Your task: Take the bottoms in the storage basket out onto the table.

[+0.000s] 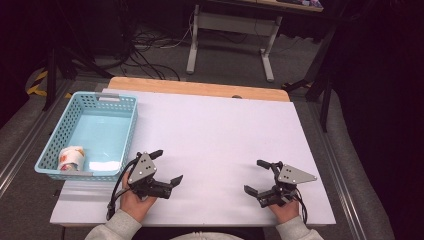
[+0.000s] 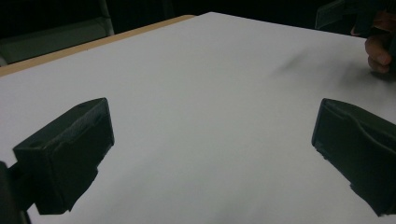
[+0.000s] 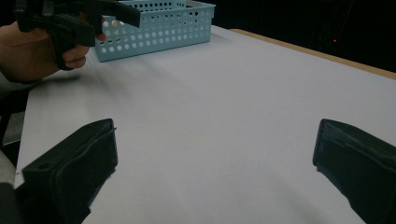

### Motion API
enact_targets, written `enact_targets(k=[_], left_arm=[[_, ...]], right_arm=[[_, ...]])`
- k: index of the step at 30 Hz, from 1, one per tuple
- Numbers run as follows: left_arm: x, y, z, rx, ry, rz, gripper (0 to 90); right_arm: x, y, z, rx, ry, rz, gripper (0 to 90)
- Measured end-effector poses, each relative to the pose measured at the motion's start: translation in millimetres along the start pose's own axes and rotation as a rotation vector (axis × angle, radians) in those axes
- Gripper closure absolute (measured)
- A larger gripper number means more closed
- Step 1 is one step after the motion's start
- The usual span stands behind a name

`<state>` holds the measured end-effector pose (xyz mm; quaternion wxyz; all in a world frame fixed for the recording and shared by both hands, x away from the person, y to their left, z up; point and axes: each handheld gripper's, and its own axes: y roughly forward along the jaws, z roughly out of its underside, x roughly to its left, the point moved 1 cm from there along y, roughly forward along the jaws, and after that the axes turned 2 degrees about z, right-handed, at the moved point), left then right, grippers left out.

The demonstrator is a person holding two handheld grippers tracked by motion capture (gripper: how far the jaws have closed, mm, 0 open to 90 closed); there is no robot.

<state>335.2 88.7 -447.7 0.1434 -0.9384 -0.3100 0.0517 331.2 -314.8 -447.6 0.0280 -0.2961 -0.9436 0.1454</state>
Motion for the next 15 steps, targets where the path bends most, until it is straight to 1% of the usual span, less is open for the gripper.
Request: enact_targets(k=[3, 6, 8, 9, 10, 11, 12, 13, 14, 15], left_arm=[[0.4, 0.3, -2.5, 0.007, 0.002, 0.006, 0.1], [1.1, 1.8, -5.0, 0.020, -0.017, 0.024, 0.6], [2.2, 2.7, -6.0, 0.022, -0.022, 0.029, 0.6], [2.5, 3.6, -6.3, 0.022, -0.035, 0.039, 0.6], [2.9, 4.2, -6.8, 0.026, -0.037, 0.040, 0.6], [2.9, 4.5, -7.5, 0.030, -0.038, 0.039, 0.6], [3.2, 4.2, -8.5, 0.035, -0.027, 0.039, 0.6], [2.4, 3.9, -9.7, 0.037, -0.025, 0.039, 0.6], [2.1, 2.9, -11.6, 0.035, -0.009, 0.033, 0.6], [2.1, 2.9, -11.6, 0.035, -0.009, 0.033, 0.6]], right_arm=[[-0.6, 0.0, 0.4, 0.001, 0.006, 0.000, 0.6], [-0.7, -0.3, 0.6, 0.000, 0.008, -0.001, 0.6], [-0.7, -0.1, 0.7, 0.001, 0.006, 0.000, 0.6], [-0.8, 0.0, 0.7, 0.001, 0.006, 0.000, 0.6], [-0.8, 0.2, 0.8, 0.001, 0.008, -0.002, 0.6], [-0.8, 0.2, 0.7, 0.000, 0.007, -0.003, 0.6], [-0.8, 0.1, 0.7, -0.001, 0.007, -0.003, 0.6], [-0.8, 0.2, 0.8, 0.000, 0.007, -0.004, 0.6], [-0.8, 0.2, 0.7, -0.001, 0.008, -0.005, 0.6], [-0.8, 0.2, 0.7, -0.001, 0.008, -0.005, 0.6]])
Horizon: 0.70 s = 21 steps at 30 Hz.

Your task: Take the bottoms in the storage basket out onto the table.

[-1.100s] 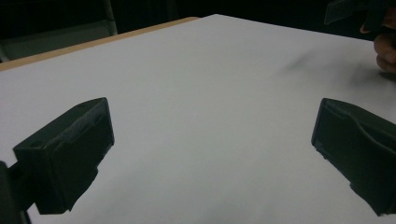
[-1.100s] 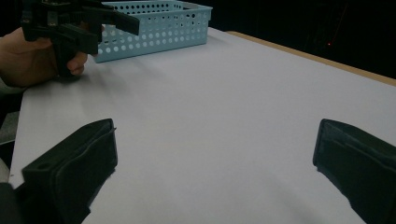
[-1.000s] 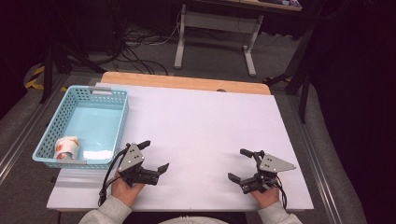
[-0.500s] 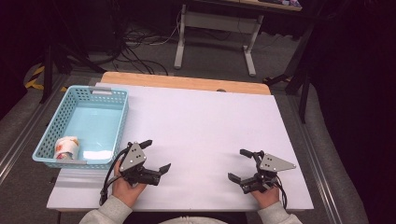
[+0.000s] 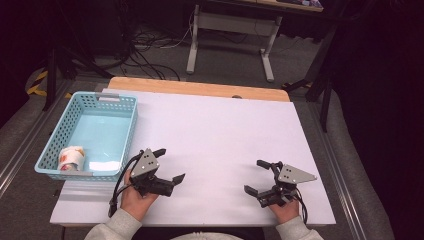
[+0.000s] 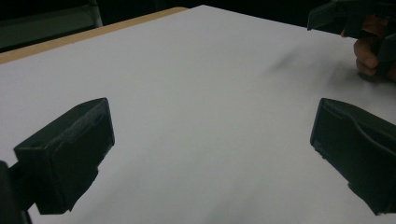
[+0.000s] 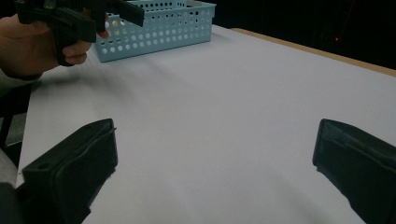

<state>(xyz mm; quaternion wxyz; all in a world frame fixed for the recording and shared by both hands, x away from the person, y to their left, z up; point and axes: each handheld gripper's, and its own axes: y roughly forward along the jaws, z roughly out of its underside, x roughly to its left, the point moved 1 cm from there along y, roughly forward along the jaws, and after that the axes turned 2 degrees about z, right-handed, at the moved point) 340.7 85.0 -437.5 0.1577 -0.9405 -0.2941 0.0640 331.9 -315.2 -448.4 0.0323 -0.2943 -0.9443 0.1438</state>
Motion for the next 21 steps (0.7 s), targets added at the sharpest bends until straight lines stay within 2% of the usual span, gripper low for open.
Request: enact_targets(k=[5, 13, 21], left_arm=[[0.2, -3.6, -8.2, 0.014, 0.018, 0.000, 0.6], [0.6, -5.8, -13.6, 0.031, 0.024, 0.002, 0.6], [-1.6, -11.7, -25.5, 0.021, 0.044, 0.014, 0.6]], right_arm=[[0.0, 0.3, 0.0, -0.002, 0.005, -0.011, 0.6], [0.3, 0.7, 0.1, 0.001, 0.008, -0.012, 0.6], [0.1, 0.6, 0.1, -0.002, 0.009, -0.016, 0.6]])
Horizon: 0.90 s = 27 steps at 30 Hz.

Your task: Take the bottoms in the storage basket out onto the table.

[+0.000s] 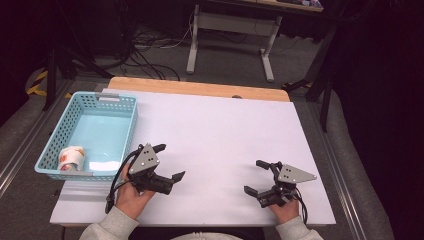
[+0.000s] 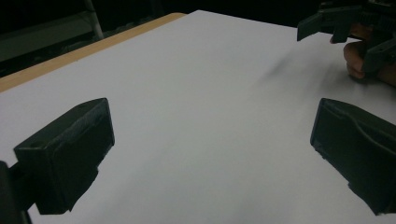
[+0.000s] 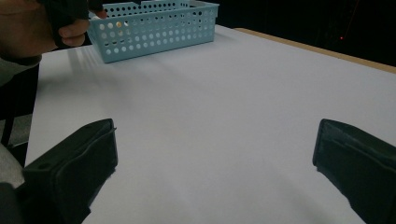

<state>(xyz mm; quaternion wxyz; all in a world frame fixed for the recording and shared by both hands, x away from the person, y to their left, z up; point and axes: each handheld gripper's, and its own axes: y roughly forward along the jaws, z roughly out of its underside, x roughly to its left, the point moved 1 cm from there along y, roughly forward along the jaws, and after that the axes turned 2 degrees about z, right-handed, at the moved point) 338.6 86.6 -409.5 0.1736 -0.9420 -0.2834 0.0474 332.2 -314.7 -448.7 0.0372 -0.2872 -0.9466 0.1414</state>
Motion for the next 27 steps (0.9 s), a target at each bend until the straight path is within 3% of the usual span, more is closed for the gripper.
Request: enact_targets(k=[11, 27], left_arm=[[2.6, -11.6, -8.5, 0.030, 0.027, -0.011, 0.6], [7.0, -21.5, -20.1, 0.039, 0.027, -0.014, 0.3]], right_arm=[[0.5, 1.4, 0.4, 0.013, 0.002, 0.000, 0.6], [0.5, 1.7, 0.4, 0.013, 0.002, -0.002, 0.6]])
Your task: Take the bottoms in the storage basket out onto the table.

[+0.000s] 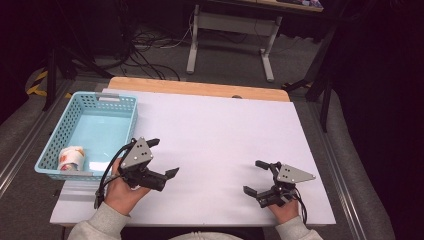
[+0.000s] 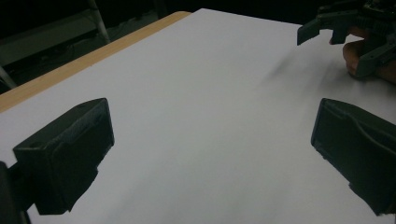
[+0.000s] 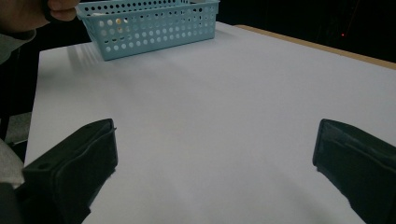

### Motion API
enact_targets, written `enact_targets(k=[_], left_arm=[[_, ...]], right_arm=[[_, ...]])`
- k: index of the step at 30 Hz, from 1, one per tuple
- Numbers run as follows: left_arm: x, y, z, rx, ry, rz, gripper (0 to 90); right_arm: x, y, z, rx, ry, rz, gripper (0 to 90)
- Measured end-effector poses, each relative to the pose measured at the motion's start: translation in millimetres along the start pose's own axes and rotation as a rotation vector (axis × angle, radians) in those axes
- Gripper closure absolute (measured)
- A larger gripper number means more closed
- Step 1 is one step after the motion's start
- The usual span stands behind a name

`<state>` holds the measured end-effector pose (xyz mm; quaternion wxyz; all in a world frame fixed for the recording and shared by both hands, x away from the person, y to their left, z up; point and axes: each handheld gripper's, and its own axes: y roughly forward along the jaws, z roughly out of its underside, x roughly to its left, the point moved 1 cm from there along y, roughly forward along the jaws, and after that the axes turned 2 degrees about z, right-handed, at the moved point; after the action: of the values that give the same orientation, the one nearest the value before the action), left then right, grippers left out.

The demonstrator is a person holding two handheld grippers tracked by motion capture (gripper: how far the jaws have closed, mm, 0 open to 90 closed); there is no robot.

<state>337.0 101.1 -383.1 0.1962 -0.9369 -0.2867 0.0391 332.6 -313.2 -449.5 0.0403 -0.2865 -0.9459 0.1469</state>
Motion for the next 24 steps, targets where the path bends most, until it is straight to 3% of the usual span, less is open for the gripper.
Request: enact_targets(k=[9, 16, 24], left_arm=[[4.6, -6.1, -4.5, 0.009, 0.005, -0.012, 0.4], [9.3, -11.7, -4.7, 0.004, -0.016, -0.007, 0.4], [19.6, -25.1, -6.0, 0.021, -0.019, -0.033, 0.6]], right_arm=[[0.2, -0.1, -0.1, -0.001, -0.002, -0.001, 0.6], [0.3, -0.1, -0.1, 0.000, -0.003, -0.002, 0.6], [0.7, 0.1, -0.1, 0.002, -0.006, -0.003, 0.6]])
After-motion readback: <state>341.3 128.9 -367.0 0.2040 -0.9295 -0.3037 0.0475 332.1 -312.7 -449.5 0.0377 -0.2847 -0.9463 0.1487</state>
